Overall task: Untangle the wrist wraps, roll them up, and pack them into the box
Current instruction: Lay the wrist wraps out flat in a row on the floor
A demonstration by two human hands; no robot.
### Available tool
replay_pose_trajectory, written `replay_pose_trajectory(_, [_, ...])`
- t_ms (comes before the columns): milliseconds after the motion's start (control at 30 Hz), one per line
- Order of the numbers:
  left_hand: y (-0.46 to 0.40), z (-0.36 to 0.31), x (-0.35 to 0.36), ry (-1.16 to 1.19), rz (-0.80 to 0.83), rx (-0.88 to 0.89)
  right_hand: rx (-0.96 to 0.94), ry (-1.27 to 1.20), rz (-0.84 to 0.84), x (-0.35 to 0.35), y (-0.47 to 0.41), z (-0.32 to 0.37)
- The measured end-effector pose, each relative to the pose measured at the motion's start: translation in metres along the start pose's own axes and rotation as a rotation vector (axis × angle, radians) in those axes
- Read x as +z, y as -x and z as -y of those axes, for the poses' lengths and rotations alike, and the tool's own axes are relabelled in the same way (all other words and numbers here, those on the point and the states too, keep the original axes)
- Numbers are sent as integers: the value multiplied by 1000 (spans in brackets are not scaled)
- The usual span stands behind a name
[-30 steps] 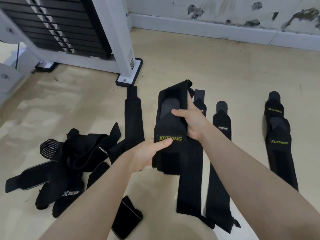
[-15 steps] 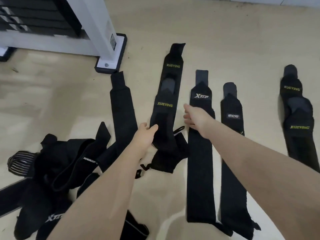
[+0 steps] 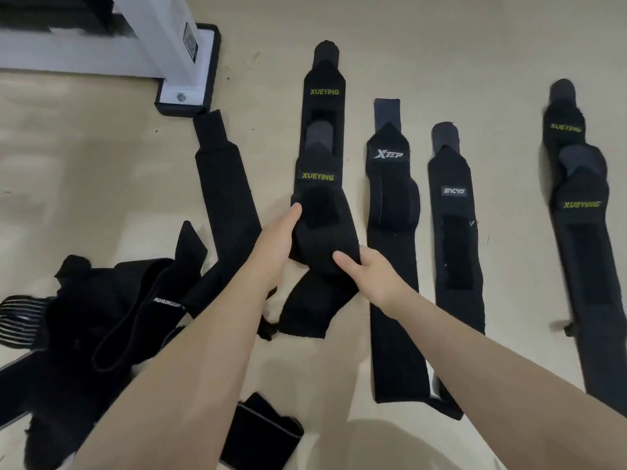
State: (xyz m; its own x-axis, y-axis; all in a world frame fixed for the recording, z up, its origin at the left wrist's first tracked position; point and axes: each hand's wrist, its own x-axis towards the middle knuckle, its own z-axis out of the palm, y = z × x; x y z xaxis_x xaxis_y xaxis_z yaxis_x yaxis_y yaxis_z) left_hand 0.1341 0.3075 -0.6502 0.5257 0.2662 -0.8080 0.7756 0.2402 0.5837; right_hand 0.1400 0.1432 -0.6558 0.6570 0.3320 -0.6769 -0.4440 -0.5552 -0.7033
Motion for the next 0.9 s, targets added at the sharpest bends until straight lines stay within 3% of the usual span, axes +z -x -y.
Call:
replay_pose_trajectory(67, [0, 1, -3, 4, 45, -2, 140, -228, 70, -2, 4, 1])
replay_pose_trajectory(167, [1, 12, -6, -39, 134, -45, 300, -369, 43, -1, 7, -4])
replay_pose_trajectory(267, [8, 32, -2, -125, 131, -113, 432, -260, 51, 7, 15, -12])
replay_pose_trajectory(433, [18, 60, 5, -154, 24, -154, 555, 10, 269, 24, 34, -18])
replay_pose_trajectory(533, [22, 64, 12, -271, -22, -3, 643, 198, 351, 29, 42, -16])
replay_pose_trajectory(633, [26, 64, 19, -403, -22, 119, 551, 367, 343, 31, 46, -18])
replay_pose_trajectory(700, [30, 65, 19, -495, -3, 192, 447, 290, 362, 24, 49, -26])
replay_pose_trajectory(800, [33, 69, 12, -717, 62, 342, 451, 166, 506, 14, 56, -33])
replay_pose_trajectory(900, [31, 76, 4, -1067, 8, 470, 404, 158, 451, 11, 51, -36])
